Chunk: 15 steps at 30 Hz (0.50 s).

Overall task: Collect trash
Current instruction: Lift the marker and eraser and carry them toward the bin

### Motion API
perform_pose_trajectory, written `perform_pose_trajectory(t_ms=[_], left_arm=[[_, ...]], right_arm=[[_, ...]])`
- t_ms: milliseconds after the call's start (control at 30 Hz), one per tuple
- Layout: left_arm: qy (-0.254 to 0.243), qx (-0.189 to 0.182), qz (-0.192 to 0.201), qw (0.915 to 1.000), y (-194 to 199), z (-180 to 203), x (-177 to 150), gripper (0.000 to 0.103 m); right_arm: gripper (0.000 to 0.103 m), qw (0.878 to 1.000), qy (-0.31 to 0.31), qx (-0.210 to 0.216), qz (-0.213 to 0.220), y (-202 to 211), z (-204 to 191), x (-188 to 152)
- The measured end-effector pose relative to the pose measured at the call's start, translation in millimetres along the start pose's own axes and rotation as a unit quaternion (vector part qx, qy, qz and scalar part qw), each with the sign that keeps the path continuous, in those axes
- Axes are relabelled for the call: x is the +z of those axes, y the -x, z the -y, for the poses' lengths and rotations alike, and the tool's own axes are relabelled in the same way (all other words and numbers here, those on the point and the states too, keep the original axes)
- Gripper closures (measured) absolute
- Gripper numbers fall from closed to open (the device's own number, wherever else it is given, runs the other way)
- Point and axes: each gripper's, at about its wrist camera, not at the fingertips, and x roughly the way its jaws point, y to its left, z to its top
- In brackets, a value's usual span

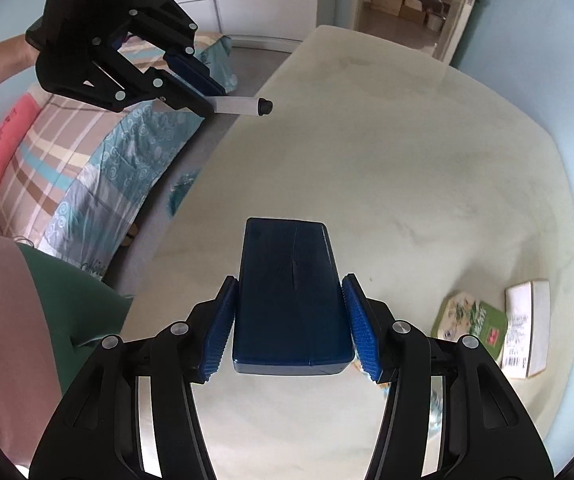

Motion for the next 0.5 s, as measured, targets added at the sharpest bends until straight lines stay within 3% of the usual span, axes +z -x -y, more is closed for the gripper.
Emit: perform_pose_trajectory(t_ms=[267, 500], left_arm=[[0.081, 0.043, -0.014, 0.9957, 32, -34, -78, 0.092], [0.167, 0.067, -0.032, 0.9832, 48, -62, -157, 0.092]], right_arm=[[0.049, 0.995, 0.094, 0.045, 0.003, -38, -52, 83], [0.049, 0.981, 0.168, 0.093, -0.001, -77, -106, 153]])
